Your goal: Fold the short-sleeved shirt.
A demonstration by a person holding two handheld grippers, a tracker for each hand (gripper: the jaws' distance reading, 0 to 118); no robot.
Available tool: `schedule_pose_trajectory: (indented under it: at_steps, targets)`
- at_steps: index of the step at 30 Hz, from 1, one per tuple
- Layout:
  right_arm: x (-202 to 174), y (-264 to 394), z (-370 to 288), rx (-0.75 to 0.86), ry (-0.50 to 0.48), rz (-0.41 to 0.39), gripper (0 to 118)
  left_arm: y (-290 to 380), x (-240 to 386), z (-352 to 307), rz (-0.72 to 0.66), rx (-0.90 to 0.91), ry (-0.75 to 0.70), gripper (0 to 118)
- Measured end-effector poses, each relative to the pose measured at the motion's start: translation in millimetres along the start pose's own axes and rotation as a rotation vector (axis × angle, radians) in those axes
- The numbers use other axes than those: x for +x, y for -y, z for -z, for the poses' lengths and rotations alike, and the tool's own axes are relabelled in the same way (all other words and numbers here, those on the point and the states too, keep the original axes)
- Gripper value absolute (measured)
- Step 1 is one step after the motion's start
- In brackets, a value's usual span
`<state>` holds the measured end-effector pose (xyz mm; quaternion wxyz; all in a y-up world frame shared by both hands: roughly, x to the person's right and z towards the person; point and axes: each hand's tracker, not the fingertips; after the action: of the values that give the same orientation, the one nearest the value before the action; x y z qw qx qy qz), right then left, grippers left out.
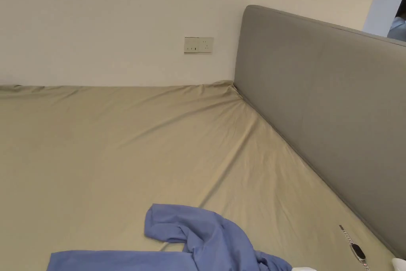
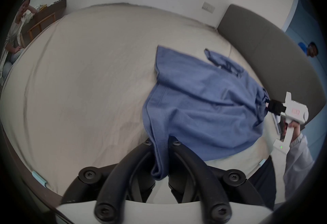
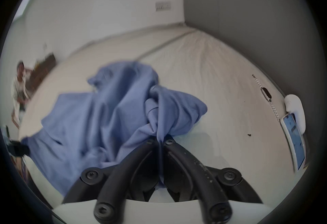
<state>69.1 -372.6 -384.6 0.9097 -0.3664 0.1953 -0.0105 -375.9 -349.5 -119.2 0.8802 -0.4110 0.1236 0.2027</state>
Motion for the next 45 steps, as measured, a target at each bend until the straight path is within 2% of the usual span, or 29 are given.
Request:
schedule_pose_trajectory:
  at_steps: [2,6,9,13,18,22,25,29,31,34,38,45]
  targets:
    - [-5.9,-3.7,-29.5,0.079,-0.041,0.044,6,-4.2,-2.1,-15.9,-0.034,0.072,0.029,10]
    - [-17.8,-12.8,-82.2,0.216,-0.072,0.041,6,-15.0,0.7,-63.0,-0.076,0.307,0.046,10]
    - [-25.0,-23.0,-120.7,0.287,-0.114,0.112,6,-28.8,-2.7,-104.0,-0.124,0.463,0.067,10]
    - [-24.8,-31.1,-161.9,0.364,-0.14,0.251,6,-36.9,-19.2,-143.7,-0.186,0.609,0.049,10]
    - [-33.1,-37.2,-195.4,0.424,-0.145,0.276,6,-41.0,-23.6,-181.8,-0.249,0.724,0.099,10]
    - [-53.9,-82.7,-204.3,0.454,-0.166,0.205,6,-93.1,-10.8,-200.7,-0.217,0.759,0.124,10]
    - [-68.6,-132.3,-205.2,0.49,-0.19,0.161,6,-151.0,3.4,-214.2,-0.16,0.815,0.188,10]
    - [-84.0,-201.9,-198.1,0.51,-0.229,0.111,6,-233.6,14.8,-221.0,-0.131,0.841,0.173,10]
    - [-94.7,-237.9,-188.7,0.51,-0.215,0.072,6,-276.0,16.4,-220.9,-0.124,0.845,0.188,10]
    - [-104.6,-286.3,-170.8,0.506,-0.208,0.031,6,-325.6,19.6,-211.3,-0.113,0.851,0.169,10]
    - [-117.6,-347.6,-146.0,0.518,-0.201,0.013,6,-386.4,22.3,-195.3,-0.068,0.883,0.111,10]
    - [-144.6,-437.1,-100.7,0.656,-0.161,-0.057,6,-454.3,40.4,-172.5,-0.031,0.994,0.038,10]
